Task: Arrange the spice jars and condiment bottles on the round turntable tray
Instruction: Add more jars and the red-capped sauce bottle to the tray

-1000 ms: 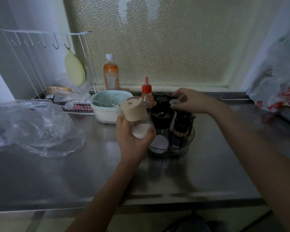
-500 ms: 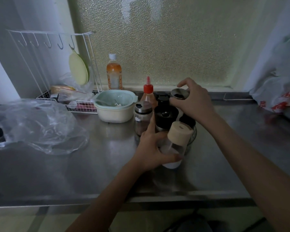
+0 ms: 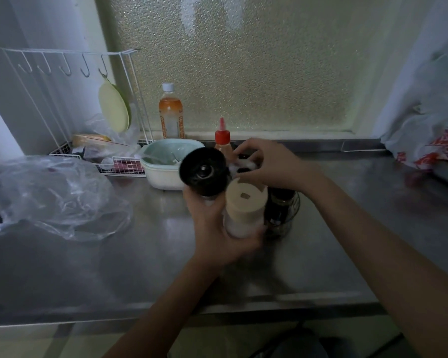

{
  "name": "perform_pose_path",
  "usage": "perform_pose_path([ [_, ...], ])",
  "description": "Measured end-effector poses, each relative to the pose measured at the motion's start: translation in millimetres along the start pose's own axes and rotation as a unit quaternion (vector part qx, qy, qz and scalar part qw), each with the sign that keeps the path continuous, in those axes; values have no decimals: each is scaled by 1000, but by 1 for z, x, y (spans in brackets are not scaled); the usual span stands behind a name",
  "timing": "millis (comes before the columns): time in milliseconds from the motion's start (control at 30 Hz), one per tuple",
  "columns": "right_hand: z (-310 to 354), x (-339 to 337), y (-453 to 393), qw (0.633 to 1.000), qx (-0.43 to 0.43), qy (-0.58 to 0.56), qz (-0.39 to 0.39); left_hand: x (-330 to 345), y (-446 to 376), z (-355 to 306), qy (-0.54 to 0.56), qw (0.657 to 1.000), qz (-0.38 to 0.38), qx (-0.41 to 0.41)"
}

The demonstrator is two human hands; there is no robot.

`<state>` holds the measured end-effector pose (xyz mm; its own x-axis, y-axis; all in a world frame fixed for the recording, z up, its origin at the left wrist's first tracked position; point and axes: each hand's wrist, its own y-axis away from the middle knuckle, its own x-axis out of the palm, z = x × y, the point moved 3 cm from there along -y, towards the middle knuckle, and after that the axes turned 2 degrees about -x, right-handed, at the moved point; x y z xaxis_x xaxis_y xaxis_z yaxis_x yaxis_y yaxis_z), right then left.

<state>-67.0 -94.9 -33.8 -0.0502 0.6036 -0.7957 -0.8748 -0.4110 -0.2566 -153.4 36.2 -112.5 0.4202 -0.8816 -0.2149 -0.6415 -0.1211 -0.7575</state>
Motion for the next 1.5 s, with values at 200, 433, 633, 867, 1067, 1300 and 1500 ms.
perform_pose_path([
  [200,7,9,1,997,-17,-36,67,-9,3,31,21,996,-25,-80],
  [433,13,14,2,994,-40,-18,98,-15,0,34,5,994,-71,-81],
  [633,22,2,13,996,-51,-57,45,-18,-1,18,11,996,-86,-34],
  [867,66,12,67,975,-142,-162,46,-6,-1,53,-17,993,-5,-115],
  [1067,60,9,65,986,-122,-104,-41,-12,-4,36,-18,997,-27,-65],
  [1300,30,-4,63,990,-43,-66,-113,-23,-7,25,25,987,-131,-90],
  [1500,17,11,60,995,-12,-13,-96,-19,-7,38,-44,985,-138,-90],
])
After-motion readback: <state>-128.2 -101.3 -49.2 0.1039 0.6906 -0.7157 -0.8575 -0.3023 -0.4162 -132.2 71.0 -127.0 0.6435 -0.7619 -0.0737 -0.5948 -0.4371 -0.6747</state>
